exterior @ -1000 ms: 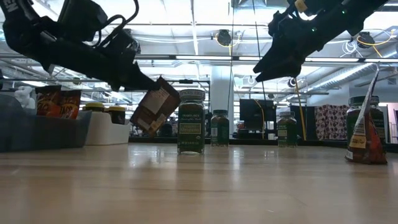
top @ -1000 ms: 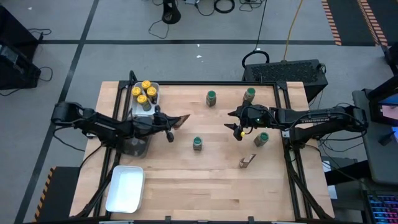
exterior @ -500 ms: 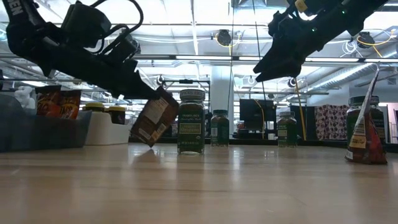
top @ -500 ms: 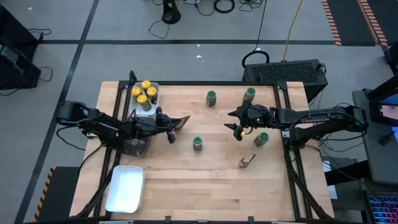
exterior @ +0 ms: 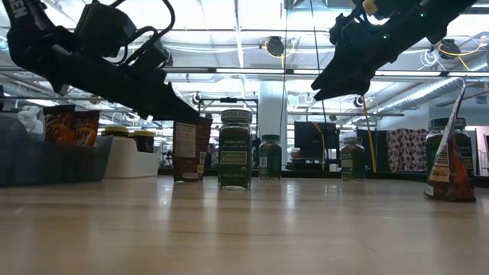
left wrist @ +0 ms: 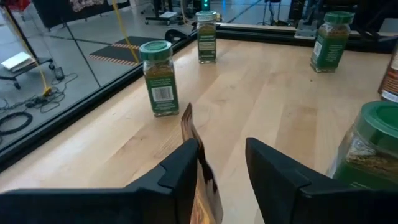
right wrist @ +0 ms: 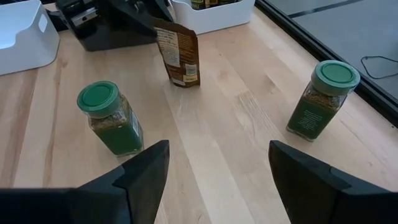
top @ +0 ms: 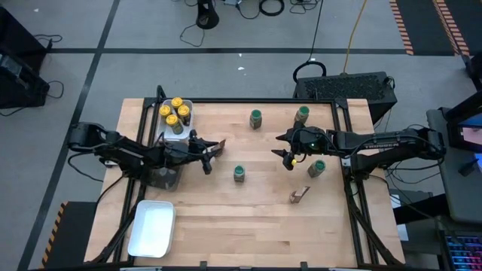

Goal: Sort spices by type
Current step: Put the top orange seasoning pack into the black bin

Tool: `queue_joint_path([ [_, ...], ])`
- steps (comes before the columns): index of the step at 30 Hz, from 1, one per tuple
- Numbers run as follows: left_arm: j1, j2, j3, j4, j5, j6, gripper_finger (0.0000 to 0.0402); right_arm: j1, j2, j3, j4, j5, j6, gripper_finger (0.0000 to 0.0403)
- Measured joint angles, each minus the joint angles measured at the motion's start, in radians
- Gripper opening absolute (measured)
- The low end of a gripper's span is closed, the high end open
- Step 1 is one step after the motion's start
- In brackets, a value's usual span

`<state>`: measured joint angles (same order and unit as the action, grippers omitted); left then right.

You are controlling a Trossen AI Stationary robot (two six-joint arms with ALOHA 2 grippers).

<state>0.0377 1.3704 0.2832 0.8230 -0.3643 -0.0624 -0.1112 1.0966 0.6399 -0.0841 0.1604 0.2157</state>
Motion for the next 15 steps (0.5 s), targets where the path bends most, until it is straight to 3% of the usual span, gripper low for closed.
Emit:
queue_joint_path([
  [6, -0.001, -0.088, 0.001, -0.064, 0.081, 0.050, 0.0144, 0.000, 0.000, 0.000, -0.002, 0.000, 0.000, 0.0258],
  [15, 0.000, -0.283, 0.078, -0.398, 0.057, 0.222, 0.0144, 0.000, 0.000, 0.000, -0.003, -0.001, -0.013, 0.0258],
])
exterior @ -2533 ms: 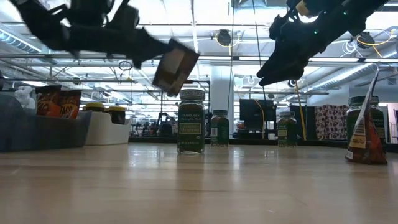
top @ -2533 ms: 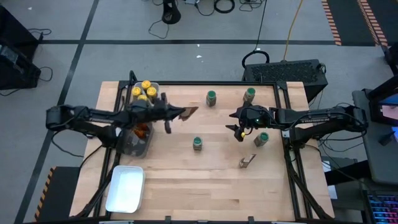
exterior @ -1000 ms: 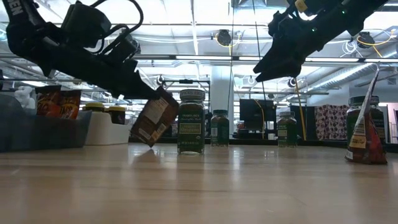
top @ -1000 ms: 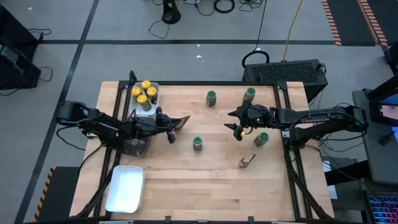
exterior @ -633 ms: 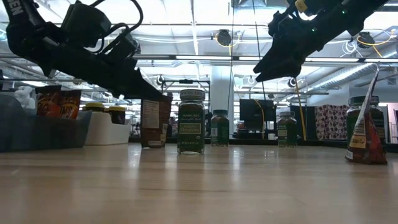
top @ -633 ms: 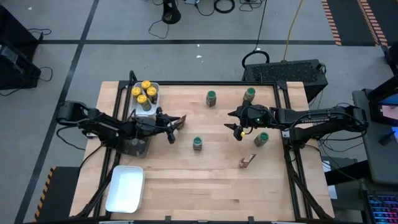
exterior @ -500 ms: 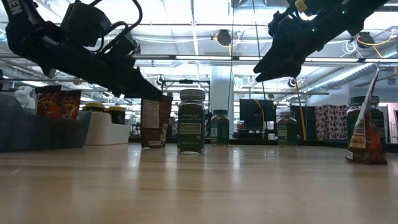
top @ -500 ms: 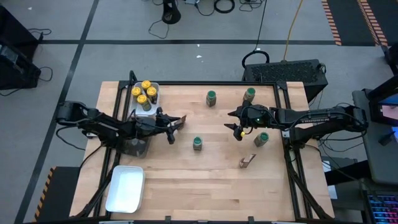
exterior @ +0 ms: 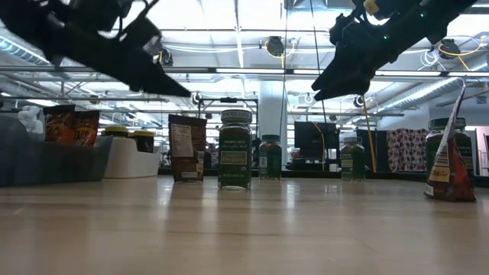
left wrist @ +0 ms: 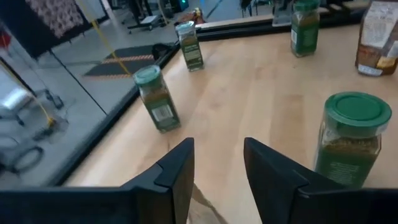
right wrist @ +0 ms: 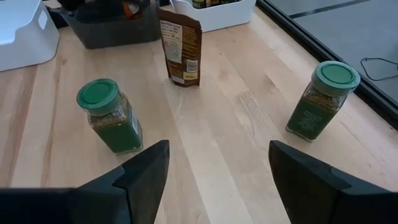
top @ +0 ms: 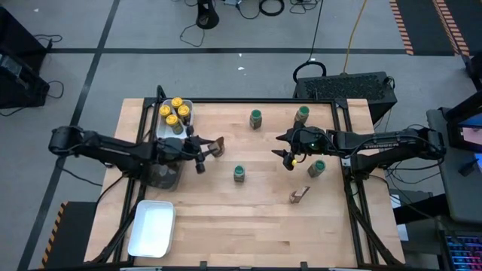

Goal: Sort spices by type
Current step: Put the top orange seasoning pack into the black bin

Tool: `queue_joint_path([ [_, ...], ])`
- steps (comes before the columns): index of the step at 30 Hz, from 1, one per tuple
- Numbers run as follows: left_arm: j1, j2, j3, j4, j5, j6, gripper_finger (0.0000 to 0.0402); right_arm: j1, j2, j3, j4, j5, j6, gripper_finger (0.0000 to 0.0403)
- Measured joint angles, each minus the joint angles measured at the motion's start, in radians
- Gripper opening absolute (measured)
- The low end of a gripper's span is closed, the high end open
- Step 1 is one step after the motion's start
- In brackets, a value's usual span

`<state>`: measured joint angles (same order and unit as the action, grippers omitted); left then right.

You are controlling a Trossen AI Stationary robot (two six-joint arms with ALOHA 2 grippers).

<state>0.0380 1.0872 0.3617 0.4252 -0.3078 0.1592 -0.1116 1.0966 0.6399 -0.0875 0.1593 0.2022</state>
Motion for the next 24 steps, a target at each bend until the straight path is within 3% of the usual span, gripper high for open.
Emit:
queue_joint_path([
  [7, 0.021, -0.057, 0.195, -0.329, -0.022, 0.057, 0.0144, 0.000, 0.000, 0.000, 0.000, 0.000, -0.002, 0.0258],
  [11, 0.079, -0.033, 0.345, -0.546, -0.031, -0.114, 0.0144, 0.000, 0.000, 0.000, 0.000, -0.002, -0.005, 0.0258],
  [15, 0.143, 0.023, 0.492, -0.797, 0.073, -0.199, 0.0143, 0.000, 0.000, 0.000, 0.000, -0.003, -0.005, 0.0258],
  [24, 0.203, 0.217, 0.672, -0.969, 0.168, -0.204, 0.0143, 0.001, 0.000, 0.000, 0.000, -0.008, -0.005, 0.0258],
])
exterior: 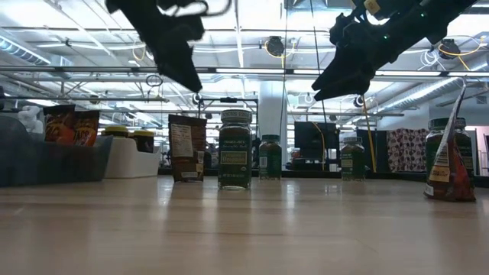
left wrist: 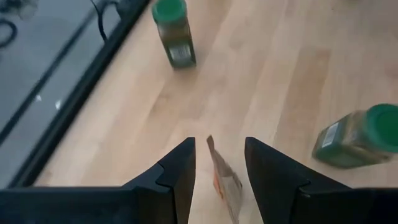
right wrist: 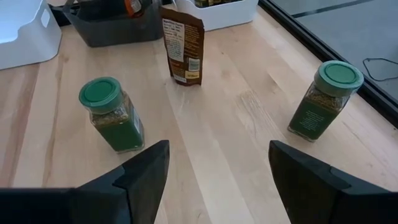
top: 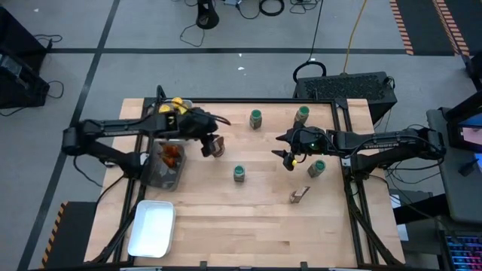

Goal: Sort spices by type
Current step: Put the top orange seasoning pack into the black bin

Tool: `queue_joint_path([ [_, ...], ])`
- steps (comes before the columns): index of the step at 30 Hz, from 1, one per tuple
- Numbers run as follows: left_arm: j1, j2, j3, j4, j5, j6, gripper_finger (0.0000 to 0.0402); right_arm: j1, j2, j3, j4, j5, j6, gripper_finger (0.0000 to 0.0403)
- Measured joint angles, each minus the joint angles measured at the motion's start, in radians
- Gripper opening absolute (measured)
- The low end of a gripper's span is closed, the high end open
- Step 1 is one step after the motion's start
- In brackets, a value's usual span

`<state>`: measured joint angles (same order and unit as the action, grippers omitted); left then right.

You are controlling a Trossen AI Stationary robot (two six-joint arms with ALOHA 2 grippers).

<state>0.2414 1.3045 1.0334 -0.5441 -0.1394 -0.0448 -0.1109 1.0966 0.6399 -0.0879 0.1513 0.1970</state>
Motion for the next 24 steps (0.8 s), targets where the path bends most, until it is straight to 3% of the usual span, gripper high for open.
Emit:
queue_joint_path([
  [5, 0.009, 0.097, 0.022, -0.039, 0.040, 0.022, 0.0143, 0.002, 0.000, 0.000, -0.016, 0.000, 0.000, 0.0258],
  [11, 0.008, 0.116, 0.023, -0.033, 0.038, 0.225, 0.0143, 0.002, 0.000, 0.000, -0.049, 0.000, 0.000, 0.0258],
  [18, 0.007, 0.084, 0.024, -0.036, 0.025, 0.689, 0.0143, 0.002, 0.000, -0.001, -0.053, 0.000, 0.000, 0.0258],
  [24, 0.007, 0.087, 0.024, -0.042, -0.054, 1.105, 0.0143, 0.002, 0.000, -0.001, -0.055, 0.000, 0.000, 0.0258],
])
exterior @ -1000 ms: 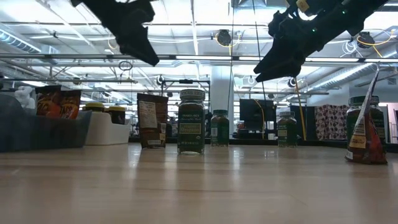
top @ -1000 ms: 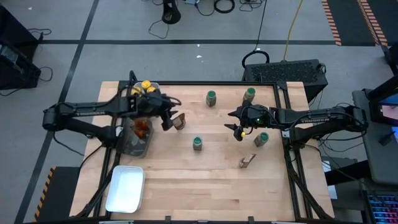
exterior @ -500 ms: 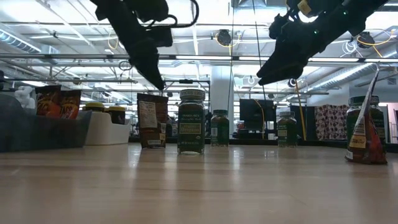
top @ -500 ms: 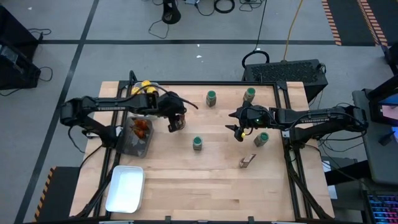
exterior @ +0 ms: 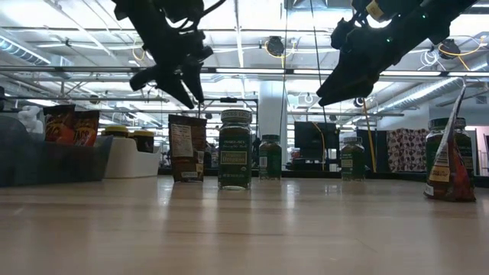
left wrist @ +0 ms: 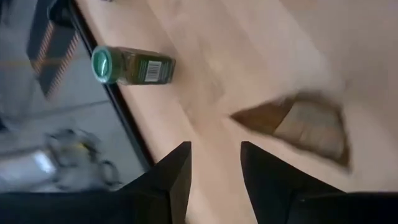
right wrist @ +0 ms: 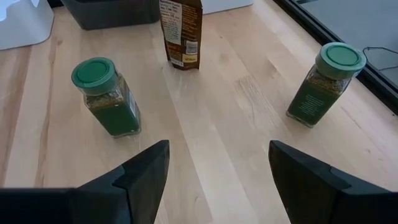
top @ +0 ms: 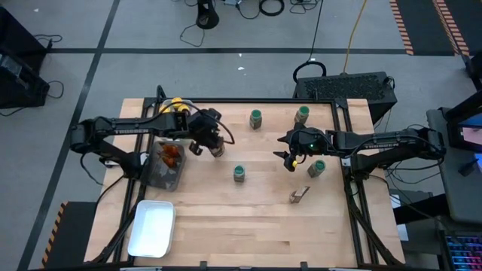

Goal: Sort spices by type
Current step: Put the top orange seasoning pack into the black bin

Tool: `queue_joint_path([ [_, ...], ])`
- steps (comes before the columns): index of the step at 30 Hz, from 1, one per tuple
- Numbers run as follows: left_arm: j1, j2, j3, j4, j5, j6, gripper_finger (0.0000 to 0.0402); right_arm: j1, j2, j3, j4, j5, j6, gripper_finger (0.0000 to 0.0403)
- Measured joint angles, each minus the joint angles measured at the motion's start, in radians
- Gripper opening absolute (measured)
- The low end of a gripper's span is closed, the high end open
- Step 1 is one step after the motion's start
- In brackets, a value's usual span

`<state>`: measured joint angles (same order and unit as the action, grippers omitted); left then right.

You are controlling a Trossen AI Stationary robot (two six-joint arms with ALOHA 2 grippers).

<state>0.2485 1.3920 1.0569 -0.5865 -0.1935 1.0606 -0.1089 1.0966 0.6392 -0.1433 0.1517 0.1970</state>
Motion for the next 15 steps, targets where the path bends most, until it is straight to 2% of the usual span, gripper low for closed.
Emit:
queue_joint_path([
  [6, -0.002, 0.000, 0.000, -0.008, -0.045, 0.266, 0.0143, 0.000, 0.000, 0.000, -0.010, 0.000, 0.000, 0.0258],
  [15, -0.044, 0.000, 0.000, -0.062, -0.065, 0.441, 0.0143, 0.000, 0.000, 0.000, -0.009, 0.000, 0.000, 0.0258],
])
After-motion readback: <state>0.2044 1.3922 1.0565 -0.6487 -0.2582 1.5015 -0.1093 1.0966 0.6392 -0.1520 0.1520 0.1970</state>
